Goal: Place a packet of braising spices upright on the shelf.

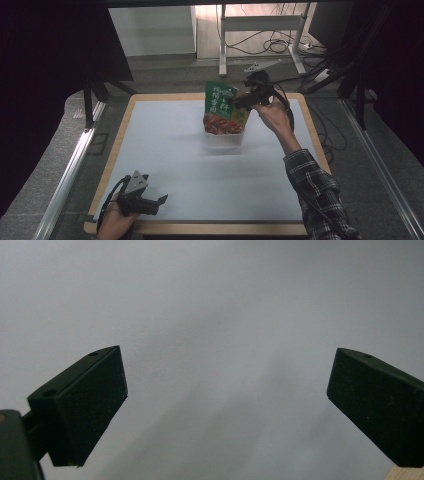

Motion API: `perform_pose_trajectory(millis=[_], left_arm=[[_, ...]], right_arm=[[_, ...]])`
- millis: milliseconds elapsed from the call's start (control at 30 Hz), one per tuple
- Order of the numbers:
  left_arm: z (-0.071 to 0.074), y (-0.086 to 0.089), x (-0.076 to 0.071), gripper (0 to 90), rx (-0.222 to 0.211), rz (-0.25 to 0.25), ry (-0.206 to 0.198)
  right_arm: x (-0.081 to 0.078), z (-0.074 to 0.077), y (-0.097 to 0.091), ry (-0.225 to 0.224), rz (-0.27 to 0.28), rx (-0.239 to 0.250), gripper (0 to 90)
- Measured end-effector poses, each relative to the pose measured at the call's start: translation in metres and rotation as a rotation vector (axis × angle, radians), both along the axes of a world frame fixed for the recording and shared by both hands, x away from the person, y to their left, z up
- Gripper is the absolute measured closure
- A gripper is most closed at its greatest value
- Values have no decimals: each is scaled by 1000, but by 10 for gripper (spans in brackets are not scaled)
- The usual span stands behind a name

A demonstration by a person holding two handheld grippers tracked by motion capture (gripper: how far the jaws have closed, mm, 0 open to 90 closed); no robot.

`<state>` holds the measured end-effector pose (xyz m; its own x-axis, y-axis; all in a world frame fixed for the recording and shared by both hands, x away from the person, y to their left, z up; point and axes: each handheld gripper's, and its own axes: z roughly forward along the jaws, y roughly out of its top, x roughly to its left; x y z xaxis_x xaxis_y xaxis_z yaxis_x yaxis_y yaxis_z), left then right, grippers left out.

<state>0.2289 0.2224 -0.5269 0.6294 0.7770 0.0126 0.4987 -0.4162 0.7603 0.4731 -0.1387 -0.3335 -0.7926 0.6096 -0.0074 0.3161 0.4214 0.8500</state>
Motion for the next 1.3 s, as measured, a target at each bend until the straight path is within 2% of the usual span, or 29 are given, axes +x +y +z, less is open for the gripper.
perform_pose_trajectory(millis=[267,533,1000,1300], left_arm=[[0,0,0,26,2,0,1],[0,-1,0,26,6,1,1],[0,-1,0,26,9,2,0],[0,-2,0,26,10,2,1]], right_arm=[[-6,-3,-9,12,-8,3,0],[-14,-8,-15,12,1,-33,0],[-25,-17,-29,20,-7,-28,0],[-39,-20,-39,16,-8,-29,0]])
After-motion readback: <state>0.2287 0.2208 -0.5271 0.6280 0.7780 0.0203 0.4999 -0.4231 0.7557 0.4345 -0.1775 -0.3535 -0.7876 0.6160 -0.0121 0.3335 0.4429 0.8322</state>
